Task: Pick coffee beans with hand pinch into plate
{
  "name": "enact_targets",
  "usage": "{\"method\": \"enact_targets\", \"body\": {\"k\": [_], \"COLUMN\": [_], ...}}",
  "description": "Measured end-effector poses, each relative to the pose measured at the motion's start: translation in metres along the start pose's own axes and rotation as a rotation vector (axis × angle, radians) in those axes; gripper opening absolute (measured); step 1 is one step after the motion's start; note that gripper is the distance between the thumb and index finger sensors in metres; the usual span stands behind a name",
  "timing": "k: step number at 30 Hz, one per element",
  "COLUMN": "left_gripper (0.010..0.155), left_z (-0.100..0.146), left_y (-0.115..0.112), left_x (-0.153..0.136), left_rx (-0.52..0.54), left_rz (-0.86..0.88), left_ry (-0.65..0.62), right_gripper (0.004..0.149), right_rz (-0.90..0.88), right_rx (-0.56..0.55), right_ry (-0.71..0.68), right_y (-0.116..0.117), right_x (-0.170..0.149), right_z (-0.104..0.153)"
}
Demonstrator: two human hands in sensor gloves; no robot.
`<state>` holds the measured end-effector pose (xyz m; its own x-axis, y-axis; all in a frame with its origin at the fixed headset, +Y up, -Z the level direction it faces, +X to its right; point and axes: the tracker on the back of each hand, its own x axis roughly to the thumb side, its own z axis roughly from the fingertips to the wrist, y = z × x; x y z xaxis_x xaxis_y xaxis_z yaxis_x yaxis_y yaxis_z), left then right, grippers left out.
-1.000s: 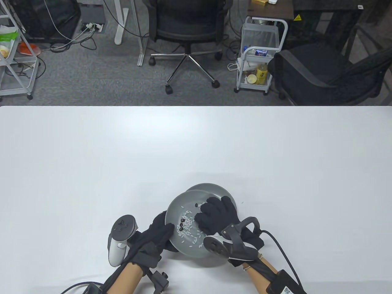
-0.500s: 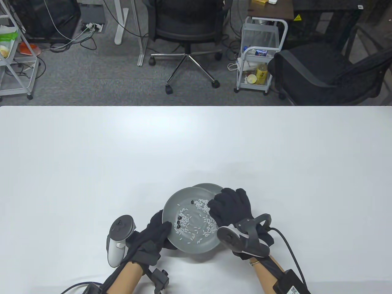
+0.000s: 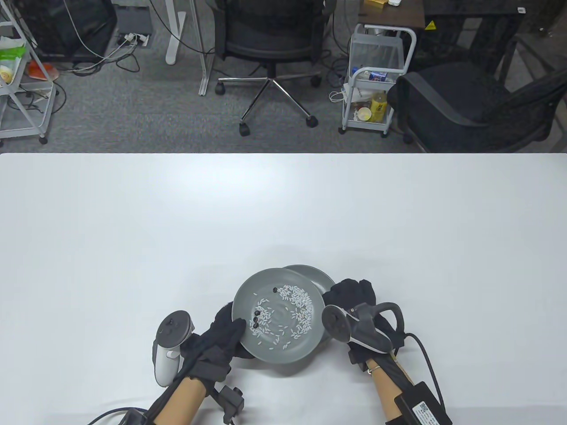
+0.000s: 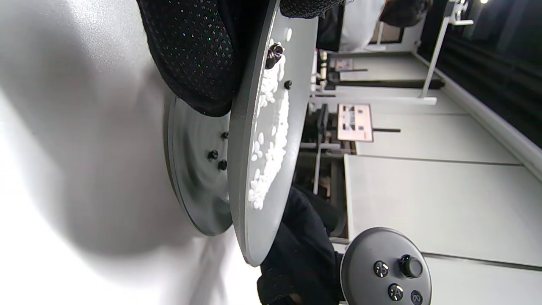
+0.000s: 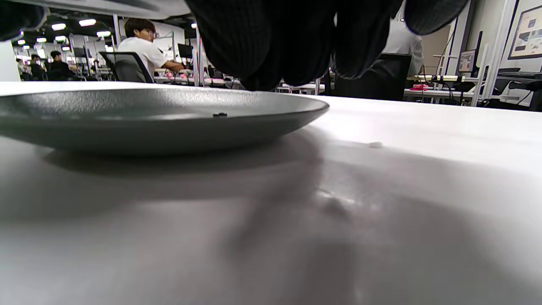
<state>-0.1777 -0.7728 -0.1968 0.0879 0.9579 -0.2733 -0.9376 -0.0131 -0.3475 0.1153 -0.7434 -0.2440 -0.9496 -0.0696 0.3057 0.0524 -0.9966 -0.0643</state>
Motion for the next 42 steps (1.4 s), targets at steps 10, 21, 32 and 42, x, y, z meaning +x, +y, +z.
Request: {"method": "enact_targets", "body": {"k": [10,21,32,42], "left_gripper": [0.06,0.06,0.06,0.06], "left_z": [0.0,-0.002,-0.003,-0.003], "left_y": [-0.001,-0.005,-0.009,-0.01], "left_x": [0.0,0.0,0.0,0.0], "left_rx": [-0.013,-0.059,-0.099,-0.099], "left_rz": [-0.015,-0.046,-0.075,-0.081], "left_ry": [-0.004,-0.014,-0.019,-0.023], "right_gripper": [0.04,0.047,0.043,0.031], "right_rz": [-0.08,-0.077,-0.013,-0.062], "right_rx": [-0.236,-0.154,-0.119,-0.227], "right_ry": [0.045,-0.202,-0.196,-0.186], "right_y": [-0.025,-0.035,-0.027,-0.028], "right_x": [-0.003,0.048,0.054,0.054], "right_z": [0.008,0.017,0.014,0.016]}}
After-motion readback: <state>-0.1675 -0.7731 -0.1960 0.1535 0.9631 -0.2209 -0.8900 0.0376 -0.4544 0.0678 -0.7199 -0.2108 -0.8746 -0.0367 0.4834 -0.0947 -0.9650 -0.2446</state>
